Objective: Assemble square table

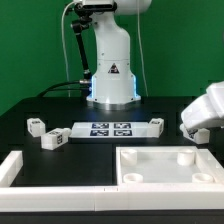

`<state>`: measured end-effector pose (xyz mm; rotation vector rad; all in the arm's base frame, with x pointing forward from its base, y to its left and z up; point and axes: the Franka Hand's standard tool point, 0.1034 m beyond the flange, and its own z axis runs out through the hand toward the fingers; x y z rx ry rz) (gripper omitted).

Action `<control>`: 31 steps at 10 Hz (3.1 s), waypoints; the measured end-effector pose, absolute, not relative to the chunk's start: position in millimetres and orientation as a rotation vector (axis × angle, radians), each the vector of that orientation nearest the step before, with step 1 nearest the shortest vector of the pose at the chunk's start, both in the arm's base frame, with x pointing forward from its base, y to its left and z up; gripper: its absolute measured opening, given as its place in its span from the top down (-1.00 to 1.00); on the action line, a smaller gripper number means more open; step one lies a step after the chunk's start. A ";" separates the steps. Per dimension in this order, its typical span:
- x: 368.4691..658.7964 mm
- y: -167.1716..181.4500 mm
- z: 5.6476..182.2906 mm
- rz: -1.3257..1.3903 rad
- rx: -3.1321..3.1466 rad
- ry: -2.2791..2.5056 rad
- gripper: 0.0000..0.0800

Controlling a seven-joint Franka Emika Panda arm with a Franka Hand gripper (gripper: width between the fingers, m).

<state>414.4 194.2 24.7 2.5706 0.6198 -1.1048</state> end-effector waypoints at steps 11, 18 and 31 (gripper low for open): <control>384.9 180.7 6.2 -1.203 2.589 0.498 -0.03; 384.7 180.6 6.1 -1.203 2.588 0.498 0.27; 522.4 106.6 134.2 -0.388 3.072 0.365 0.27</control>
Offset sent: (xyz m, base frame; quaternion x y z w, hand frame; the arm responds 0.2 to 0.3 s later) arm -0.0166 -0.0055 -0.0112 0.0529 -0.0906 0.0483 0.9933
